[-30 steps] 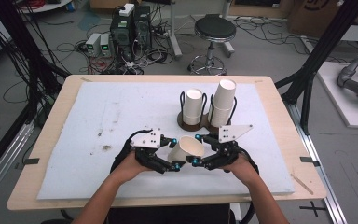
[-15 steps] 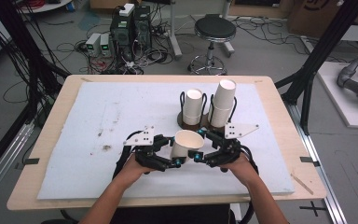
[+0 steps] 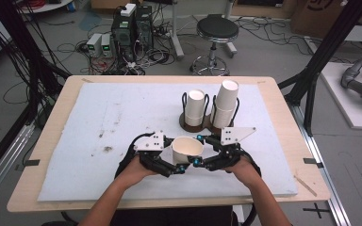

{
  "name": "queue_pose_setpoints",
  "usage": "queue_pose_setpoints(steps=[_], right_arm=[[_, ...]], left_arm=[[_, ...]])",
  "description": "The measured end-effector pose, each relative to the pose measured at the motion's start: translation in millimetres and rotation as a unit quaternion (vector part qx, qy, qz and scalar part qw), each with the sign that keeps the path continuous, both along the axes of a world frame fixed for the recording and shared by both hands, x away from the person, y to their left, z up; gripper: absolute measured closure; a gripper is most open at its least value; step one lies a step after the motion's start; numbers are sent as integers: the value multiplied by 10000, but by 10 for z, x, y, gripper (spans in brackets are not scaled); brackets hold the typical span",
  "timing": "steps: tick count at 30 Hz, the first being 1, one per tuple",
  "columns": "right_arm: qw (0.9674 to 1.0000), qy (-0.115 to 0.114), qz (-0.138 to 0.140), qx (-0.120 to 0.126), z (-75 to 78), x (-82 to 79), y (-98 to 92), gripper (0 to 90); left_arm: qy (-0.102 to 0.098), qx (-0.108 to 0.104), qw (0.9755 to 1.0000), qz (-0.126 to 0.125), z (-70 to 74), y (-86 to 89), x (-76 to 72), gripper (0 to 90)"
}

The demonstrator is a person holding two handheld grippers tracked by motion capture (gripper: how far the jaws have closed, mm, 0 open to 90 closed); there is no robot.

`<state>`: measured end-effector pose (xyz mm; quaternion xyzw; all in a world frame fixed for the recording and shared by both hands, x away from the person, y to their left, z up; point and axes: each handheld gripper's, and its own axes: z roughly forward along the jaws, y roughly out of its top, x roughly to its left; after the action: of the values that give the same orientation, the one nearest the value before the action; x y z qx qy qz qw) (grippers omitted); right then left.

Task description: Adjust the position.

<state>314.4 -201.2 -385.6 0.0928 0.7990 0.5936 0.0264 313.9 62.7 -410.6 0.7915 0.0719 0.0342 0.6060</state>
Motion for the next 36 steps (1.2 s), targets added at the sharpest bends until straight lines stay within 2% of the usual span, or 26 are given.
queue_pose_setpoints(steps=[4, 7, 10, 12, 14, 16, 21, 22, 24, 28, 33, 36], right_arm=[[10000, 48, 29, -11, -3, 0, 5, 371], [9999, 137, 4, 50, -7, 2, 14, 308], [9995, 172, -76, 243, -2, -9, 24, 228], [9993, 178, -68, 316, 7, -14, 22, 228], [9995, 160, -58, 275, 3, -8, 22, 235], [9996, 153, 70, 244, 4, -14, 22, 305], [9997, -13, 122, 205, 20, -23, 8, 360], [9998, -43, 109, 184, 22, -28, 10, 360], [9998, -129, 100, 128, 29, -32, 19, 360], [9998, -96, 106, 114, 35, -43, 35, 357], [9999, -84, 115, 83, 28, -41, 45, 356], [9999, -85, 89, 79, 24, -37, 43, 349]], left_arm=[[-15, 33, 10000, -47, -9, 5, 11, 349], [11, -35, 10000, -48, -15, 5, 11, 350], [55, -32, 9999, -89, -28, 3, 13, 353], [48, -22, 9999, -147, -38, -2, 10, 356], [64, -39, 9998, -180, -44, -7, 5, 359], [72, -62, 9997, -211, -47, -5, 4, 364], [96, -72, 9997, -222, -44, -12, -7, 362], [104, -54, 9998, -169, -45, -20, -10, 349], [133, -6, 9999, 5, -46, -42, -9, 255], [76, 4, 10000, 6, -43, -63, -11, 240], [15, -37, 10000, -66, -41, -68, -9, 261], [-37, -79, 9998, -166, -41, -65, -16, 357]])
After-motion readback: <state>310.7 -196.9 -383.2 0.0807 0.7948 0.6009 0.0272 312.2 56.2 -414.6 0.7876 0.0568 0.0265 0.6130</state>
